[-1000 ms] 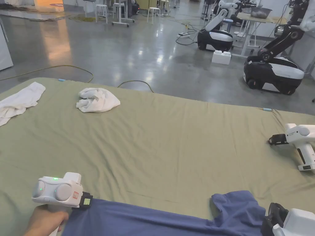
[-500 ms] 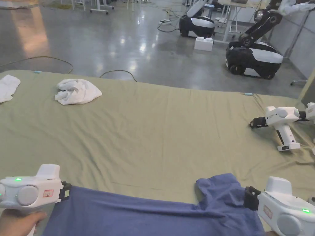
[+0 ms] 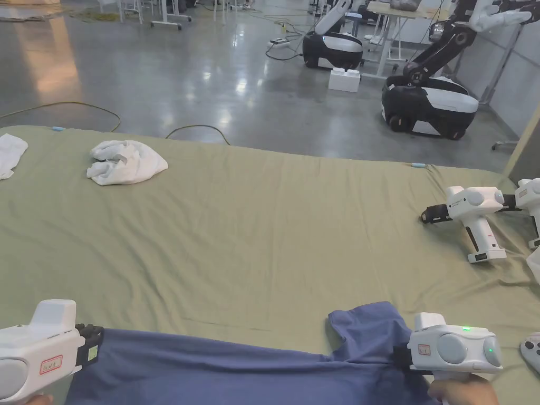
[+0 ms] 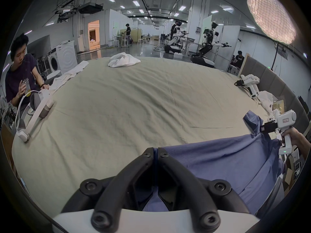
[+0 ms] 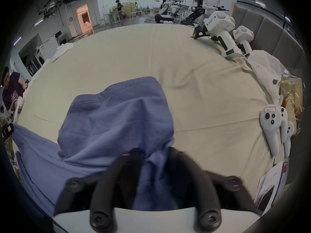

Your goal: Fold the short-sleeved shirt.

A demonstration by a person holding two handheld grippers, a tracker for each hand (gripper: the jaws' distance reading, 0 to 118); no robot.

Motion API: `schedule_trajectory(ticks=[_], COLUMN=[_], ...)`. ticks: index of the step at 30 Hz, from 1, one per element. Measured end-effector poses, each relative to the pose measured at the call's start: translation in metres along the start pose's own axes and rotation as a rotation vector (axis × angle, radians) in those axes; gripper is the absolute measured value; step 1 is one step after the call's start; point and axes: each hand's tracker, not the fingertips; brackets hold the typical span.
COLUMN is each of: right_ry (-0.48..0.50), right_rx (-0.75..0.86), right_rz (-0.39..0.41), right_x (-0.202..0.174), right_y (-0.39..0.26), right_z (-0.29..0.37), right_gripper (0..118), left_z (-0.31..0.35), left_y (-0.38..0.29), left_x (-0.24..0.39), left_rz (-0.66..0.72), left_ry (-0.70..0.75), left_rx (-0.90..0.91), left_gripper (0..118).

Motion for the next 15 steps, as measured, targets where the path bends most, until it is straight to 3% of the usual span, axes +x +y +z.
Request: schedule_trajectory(ticks=[7,15], right_ry=[0.041,0.058], right_rx=[0.100,0.228], right_rz=[-0.061,-0.044], right_x=[0.008,0.013], right_y=[-0.006,-0.025], right_z=[0.026,0.120], right_gripper=[3,3], left_z=[0.001,0.029], left_y=[0.003,0.007], left_x=[-0.002,-0.013], left_rz=[0.016,0.032], left_ry=[0.000,-0.036], left_rx=[0.006,0.031], left_gripper=[0,0])
